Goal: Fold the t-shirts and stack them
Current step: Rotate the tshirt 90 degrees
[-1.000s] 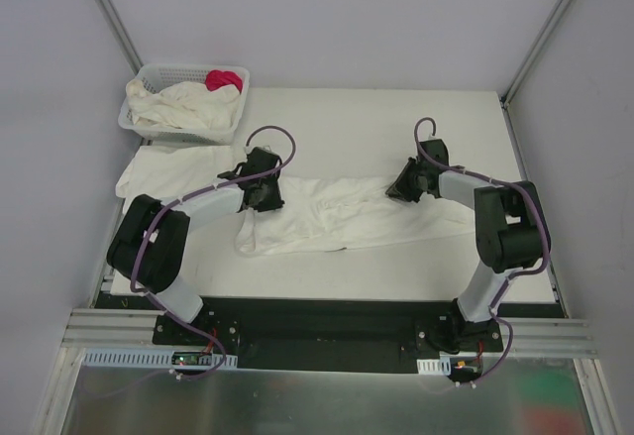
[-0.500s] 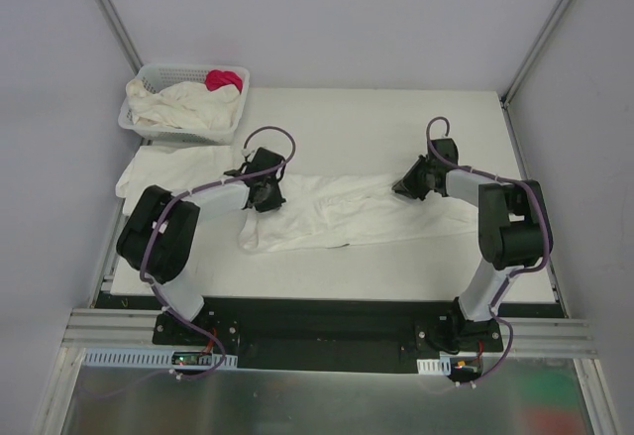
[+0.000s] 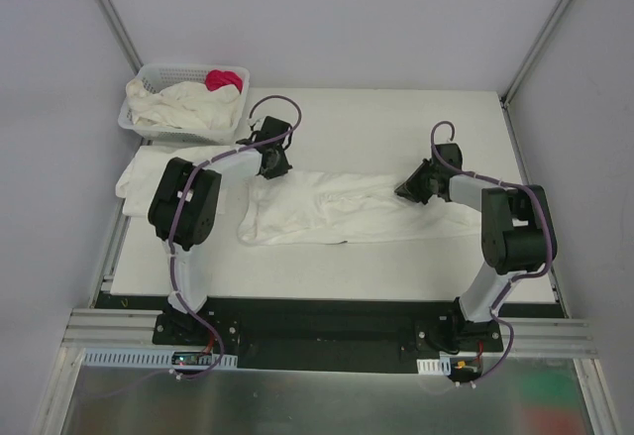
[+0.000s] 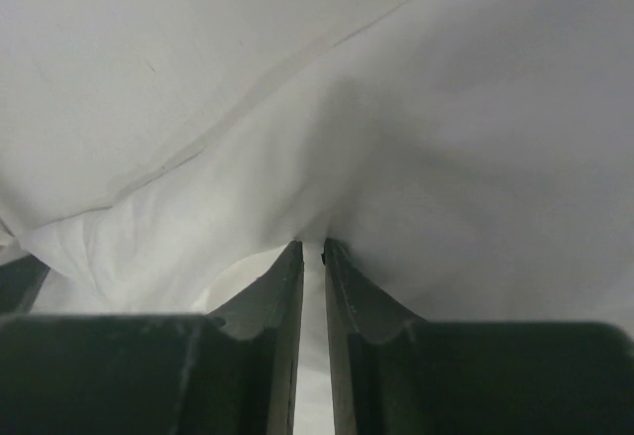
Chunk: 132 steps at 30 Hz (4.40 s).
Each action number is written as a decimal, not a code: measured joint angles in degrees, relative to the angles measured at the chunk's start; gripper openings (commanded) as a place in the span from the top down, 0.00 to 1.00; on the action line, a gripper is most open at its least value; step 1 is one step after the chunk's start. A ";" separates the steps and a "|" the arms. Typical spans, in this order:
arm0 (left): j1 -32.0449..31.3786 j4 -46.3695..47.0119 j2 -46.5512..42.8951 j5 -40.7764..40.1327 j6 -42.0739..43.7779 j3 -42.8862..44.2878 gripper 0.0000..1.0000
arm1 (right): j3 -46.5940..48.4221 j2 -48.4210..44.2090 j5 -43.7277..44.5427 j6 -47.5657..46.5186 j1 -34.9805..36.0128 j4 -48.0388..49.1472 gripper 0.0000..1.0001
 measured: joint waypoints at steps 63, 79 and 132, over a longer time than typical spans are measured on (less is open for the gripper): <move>2.51 -13.84 -15.32 9.16 5.05 -4.68 1.00 | 7.43 -4.17 1.79 -10.64 3.45 -16.20 0.79; 2.51 -14.45 3.28 9.84 3.06 10.62 1.00 | -3.43 -23.85 1.27 -9.11 6.23 -14.88 0.78; 7.82 -42.84 38.14 15.10 12.90 67.93 0.89 | -0.55 -26.86 3.96 -12.98 3.04 -19.23 0.71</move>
